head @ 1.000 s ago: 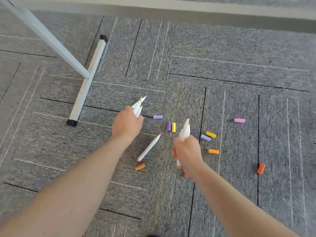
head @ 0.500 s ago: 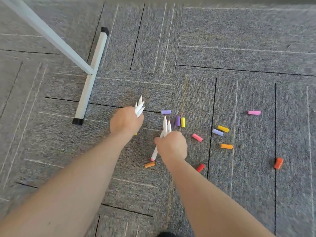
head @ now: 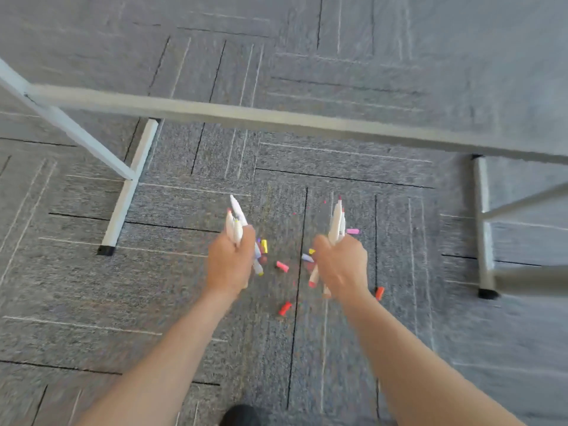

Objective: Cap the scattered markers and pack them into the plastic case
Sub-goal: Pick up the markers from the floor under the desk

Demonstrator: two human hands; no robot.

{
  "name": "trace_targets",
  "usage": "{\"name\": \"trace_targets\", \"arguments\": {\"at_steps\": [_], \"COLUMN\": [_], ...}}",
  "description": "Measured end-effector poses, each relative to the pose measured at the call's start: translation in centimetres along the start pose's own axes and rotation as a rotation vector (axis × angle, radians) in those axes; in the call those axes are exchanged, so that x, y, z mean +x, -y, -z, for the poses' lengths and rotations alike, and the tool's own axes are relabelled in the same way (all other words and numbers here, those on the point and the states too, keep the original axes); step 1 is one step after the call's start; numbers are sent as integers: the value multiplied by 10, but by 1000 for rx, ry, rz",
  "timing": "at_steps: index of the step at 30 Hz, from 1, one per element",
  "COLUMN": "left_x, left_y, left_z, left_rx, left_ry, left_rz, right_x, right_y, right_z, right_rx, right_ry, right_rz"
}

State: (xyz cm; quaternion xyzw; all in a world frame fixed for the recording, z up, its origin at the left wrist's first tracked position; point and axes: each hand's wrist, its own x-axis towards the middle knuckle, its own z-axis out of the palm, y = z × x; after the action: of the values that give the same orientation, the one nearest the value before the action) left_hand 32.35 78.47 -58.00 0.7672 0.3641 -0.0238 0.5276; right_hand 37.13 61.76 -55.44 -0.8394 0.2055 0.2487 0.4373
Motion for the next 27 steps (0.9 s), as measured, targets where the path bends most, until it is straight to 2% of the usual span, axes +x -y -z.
{"name": "trace_targets", "arguments": {"at_steps": [5, 8, 12, 14, 20, 27], "left_x": [-95, -155, -244, -289, -409, -573], "left_y": [-116, -196, -298, -340, -431, -526], "left_z": [-15, -17, -16, -17, -16, -54], "left_rx": [-174, -268, -426, -550, -473, -535], "left_ry": [308, 479, 600, 635, 698, 1030], "left_rz": [-27, -118, -240, -253, -473, -591], "right_x": [-81, -141, -225, -269, -392, -527], "right_y": [28, 49, 82, 93, 91, 36], "right_z": [156, 239, 332, 374, 485, 615], "right_rx": [194, 341, 603, 644, 613, 750], "right_ry": [-50, -71, -135, -194, -415, -650], "right_rz": [7, 61, 213, 277, 489, 530]}}
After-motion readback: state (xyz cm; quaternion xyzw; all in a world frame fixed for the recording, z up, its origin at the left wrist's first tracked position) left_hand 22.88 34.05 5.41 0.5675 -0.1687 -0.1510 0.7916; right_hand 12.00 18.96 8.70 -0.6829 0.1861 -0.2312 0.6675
